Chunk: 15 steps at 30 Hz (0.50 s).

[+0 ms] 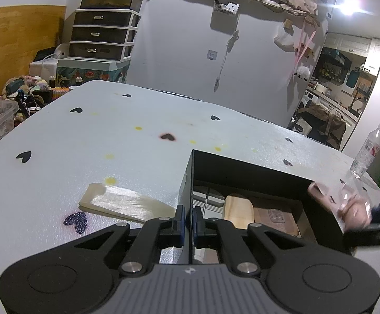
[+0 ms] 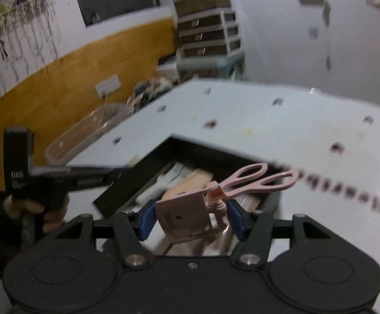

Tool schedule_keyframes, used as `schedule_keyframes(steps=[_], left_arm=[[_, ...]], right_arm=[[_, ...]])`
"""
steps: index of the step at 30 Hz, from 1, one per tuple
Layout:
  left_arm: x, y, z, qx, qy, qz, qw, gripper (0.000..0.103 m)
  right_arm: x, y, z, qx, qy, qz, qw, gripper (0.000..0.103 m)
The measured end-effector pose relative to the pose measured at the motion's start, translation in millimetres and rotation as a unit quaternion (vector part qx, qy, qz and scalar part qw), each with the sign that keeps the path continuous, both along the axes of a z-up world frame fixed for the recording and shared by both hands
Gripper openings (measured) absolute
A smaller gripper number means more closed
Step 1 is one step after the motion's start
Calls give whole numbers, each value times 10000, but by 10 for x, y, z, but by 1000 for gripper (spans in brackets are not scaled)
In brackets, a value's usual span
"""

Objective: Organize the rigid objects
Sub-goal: 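Lower the pink clip into the black box and open the right tool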

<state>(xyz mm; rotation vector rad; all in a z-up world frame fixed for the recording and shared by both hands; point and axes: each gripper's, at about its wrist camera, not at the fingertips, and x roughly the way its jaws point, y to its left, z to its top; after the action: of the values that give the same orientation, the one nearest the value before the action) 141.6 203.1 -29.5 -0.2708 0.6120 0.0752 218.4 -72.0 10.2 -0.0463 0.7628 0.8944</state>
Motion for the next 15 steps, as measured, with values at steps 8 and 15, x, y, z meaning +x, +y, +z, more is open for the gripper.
schedule_keyframes(steps=[8,15], left_arm=[[-14,10,8,-31,-14,-22,10000,5],[-10,8,8,-42,-16,-23,10000,5]], right_arm=[[-90,251,-166,-491,298,-116,9983,59],[-116,368,-185,-721,221,-116,9971,59]])
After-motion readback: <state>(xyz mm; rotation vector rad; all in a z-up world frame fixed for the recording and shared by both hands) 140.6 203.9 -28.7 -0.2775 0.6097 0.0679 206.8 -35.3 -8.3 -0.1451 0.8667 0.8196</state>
